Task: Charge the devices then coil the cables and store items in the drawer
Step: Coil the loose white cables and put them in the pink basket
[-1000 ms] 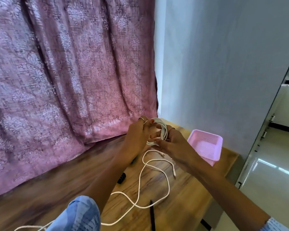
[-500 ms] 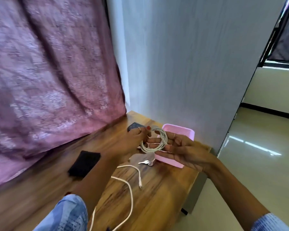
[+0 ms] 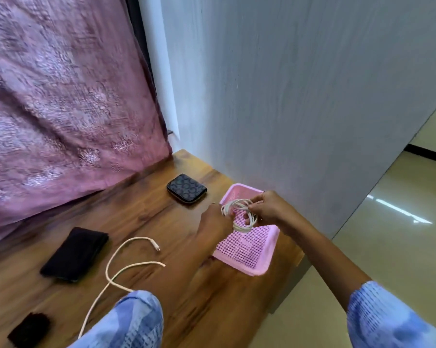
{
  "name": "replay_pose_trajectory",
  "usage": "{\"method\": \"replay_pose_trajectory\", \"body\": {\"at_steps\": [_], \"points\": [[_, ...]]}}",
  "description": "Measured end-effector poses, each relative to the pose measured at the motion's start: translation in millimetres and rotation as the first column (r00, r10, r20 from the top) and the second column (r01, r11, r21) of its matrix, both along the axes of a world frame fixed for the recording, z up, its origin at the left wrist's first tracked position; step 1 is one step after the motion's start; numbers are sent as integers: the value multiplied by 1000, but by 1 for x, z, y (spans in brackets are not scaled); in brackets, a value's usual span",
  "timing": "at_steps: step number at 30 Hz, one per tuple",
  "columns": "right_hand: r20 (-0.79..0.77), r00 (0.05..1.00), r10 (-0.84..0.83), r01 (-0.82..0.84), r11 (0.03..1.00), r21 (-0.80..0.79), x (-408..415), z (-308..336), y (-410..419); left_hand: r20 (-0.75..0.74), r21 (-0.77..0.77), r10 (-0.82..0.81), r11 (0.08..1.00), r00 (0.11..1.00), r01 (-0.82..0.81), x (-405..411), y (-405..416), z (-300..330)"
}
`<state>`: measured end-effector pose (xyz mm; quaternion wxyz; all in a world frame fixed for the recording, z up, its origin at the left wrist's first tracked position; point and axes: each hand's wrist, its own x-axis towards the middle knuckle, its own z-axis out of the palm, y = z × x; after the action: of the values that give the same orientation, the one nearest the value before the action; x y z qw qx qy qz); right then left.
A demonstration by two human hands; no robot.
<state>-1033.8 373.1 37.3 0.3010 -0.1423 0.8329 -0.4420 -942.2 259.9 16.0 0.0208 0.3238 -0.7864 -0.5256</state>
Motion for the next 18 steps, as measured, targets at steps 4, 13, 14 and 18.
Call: {"method": "replay_pose_trajectory", "body": {"at_steps": [4,13,14,18], "points": [[-171,981,95,-57,975,214,-18,-24,-17,197,-195,-135,965,971,174,-4,9,-14],[-450,878,164,-20,952,307,-25,-58,-26,223,-311,-67,941,972,136,-20,23,-43],[-472,864,177,-24,950,311,-24,-59,-25,219,-331,-52,936,974,124,-20,24,-45],[-548,790,276,-47,917,395,-22,-62,-19,283,-504,-32,846,958,178,-22,29,-49]]}}
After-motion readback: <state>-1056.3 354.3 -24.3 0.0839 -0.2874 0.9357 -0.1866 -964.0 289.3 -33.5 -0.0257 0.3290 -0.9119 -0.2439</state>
